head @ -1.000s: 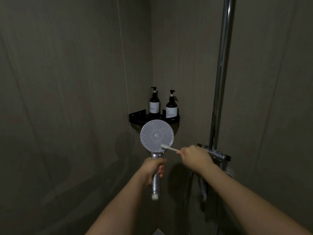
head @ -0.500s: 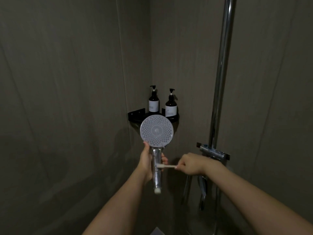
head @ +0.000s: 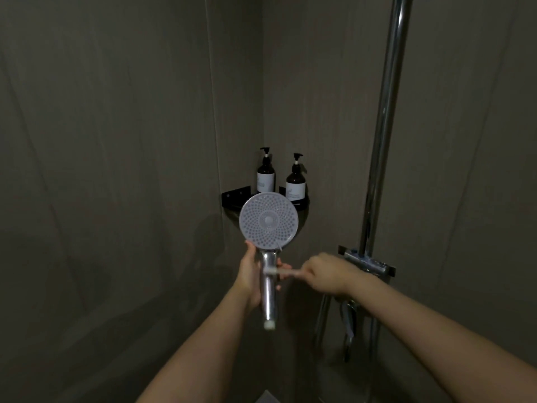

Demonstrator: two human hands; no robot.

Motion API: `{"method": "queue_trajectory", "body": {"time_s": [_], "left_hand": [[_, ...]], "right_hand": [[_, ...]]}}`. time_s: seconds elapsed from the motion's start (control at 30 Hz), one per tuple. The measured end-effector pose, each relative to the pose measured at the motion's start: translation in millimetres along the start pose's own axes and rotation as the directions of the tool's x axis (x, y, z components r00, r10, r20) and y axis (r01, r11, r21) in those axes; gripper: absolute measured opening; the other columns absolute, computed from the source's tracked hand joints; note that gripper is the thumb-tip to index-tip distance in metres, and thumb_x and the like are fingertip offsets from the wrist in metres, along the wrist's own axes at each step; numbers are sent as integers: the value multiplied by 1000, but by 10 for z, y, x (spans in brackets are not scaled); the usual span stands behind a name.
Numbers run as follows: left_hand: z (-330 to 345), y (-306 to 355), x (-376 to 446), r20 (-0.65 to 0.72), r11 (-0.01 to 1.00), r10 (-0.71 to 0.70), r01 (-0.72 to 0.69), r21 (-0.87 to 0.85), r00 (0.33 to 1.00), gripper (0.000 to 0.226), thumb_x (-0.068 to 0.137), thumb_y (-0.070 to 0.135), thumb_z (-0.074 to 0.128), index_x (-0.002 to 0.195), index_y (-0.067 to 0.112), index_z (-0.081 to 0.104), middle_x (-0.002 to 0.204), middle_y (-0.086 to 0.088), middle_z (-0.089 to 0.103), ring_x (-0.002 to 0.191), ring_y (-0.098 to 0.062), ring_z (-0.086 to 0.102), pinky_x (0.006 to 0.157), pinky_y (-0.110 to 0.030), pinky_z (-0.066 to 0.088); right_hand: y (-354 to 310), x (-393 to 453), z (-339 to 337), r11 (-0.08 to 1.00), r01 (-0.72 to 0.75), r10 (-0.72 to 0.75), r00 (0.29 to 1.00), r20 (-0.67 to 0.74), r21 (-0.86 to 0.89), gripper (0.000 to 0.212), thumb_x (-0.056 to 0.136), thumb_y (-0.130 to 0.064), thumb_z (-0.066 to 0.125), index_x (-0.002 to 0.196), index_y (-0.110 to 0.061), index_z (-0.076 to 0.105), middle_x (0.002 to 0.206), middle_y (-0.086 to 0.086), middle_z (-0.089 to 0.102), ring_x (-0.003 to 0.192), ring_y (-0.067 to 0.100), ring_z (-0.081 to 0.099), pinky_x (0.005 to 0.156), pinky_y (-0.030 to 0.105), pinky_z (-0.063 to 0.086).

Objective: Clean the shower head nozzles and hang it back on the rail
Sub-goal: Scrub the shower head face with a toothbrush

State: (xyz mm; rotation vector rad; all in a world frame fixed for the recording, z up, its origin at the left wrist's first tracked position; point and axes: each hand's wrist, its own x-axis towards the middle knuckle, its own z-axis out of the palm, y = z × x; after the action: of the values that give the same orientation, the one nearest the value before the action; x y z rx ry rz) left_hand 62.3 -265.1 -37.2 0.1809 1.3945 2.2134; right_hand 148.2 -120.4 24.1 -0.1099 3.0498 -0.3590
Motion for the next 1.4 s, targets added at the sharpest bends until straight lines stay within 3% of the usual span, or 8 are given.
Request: {"method": "queue_trajectory", "body": {"time_s": [0.27, 0.4, 0.57, 0.7, 0.83, 1.03, 1.2, 1.4], "left_hand": [[50, 69, 59, -2, 997, 7, -6, 73, 1000, 78, 86, 74, 17, 77, 8, 58, 64, -11, 63, 57, -21, 58, 54, -25, 40], [117, 67, 33, 23, 999, 24, -24, 28, 999, 73, 88, 70, 22, 79, 6, 57, 69, -13, 58, 52, -21, 59, 43, -21, 45], [58, 93, 70, -5, 994, 37, -37, 105, 999, 73, 87, 71, 20, 76, 10, 58, 66, -9, 61, 53, -17, 54, 51, -23, 39], [78, 51, 58, -9, 998, 11, -11, 55, 1000, 68, 86, 70, 29, 74, 9, 55, 59, -8, 61, 51, -17, 56, 51, -25, 42], [64, 80, 73, -1, 993, 45, -44, 105, 999, 68, 87, 72, 25, 76, 12, 55, 66, -7, 59, 52, -16, 53, 47, -23, 41], [141, 36, 31, 40, 998, 43, -45, 55, 998, 71, 88, 71, 21, 79, 9, 56, 63, -10, 53, 46, -17, 51, 41, -18, 38], [152, 51, 26, 44, 998, 25, -27, 54, 999, 74, 84, 76, 23, 80, 9, 56, 61, -6, 51, 47, -15, 51, 44, -20, 42], [72, 76, 44, -7, 997, 22, -21, 77, 1000, 78, 79, 80, 21, 75, 10, 54, 56, -4, 50, 44, -14, 48, 44, -20, 40]], "right_hand": [[37, -125, 41, 975, 102, -66, 981, 180, -199, 28, 95, -42, 41, 80, -28, 59, 71, -6, 54, 72, 14, 53, 70, 30, 43], [43, -70, 8, 998, 26, -35, 990, -137, -65, 33, 98, -37, 38, 88, -20, 64, 83, 4, 61, 79, 20, 59, 71, 32, 44], [-22, -196, 98, 971, 122, -78, 974, 214, -204, 28, 96, -39, 41, 87, -24, 63, 66, -7, 49, 65, 12, 50, 66, 29, 41], [-2, -97, 66, 978, 103, -107, 994, -10, -182, 32, 96, -41, 38, 93, -22, 64, 75, -4, 54, 72, 14, 53, 73, 33, 47], [47, -145, 95, 988, 73, -44, 978, 206, -138, 24, 96, -41, 41, 81, -29, 57, 69, -8, 51, 67, 10, 50, 69, 30, 41], [61, -32, 0, 990, -63, 30, 968, -249, -126, 37, 99, -37, 35, 96, -13, 63, 90, 8, 64, 83, 24, 61, 64, 30, 41], [-2, -188, 61, 998, 9, 6, 963, 269, -57, 32, 96, -38, 43, 69, -27, 56, 69, -7, 51, 64, 8, 49, 61, 25, 39], [-111, -307, 109, 906, 257, -217, 964, 154, -336, 32, 95, -44, 39, 75, -29, 58, 68, -4, 54, 65, 12, 52, 68, 31, 43]]}}
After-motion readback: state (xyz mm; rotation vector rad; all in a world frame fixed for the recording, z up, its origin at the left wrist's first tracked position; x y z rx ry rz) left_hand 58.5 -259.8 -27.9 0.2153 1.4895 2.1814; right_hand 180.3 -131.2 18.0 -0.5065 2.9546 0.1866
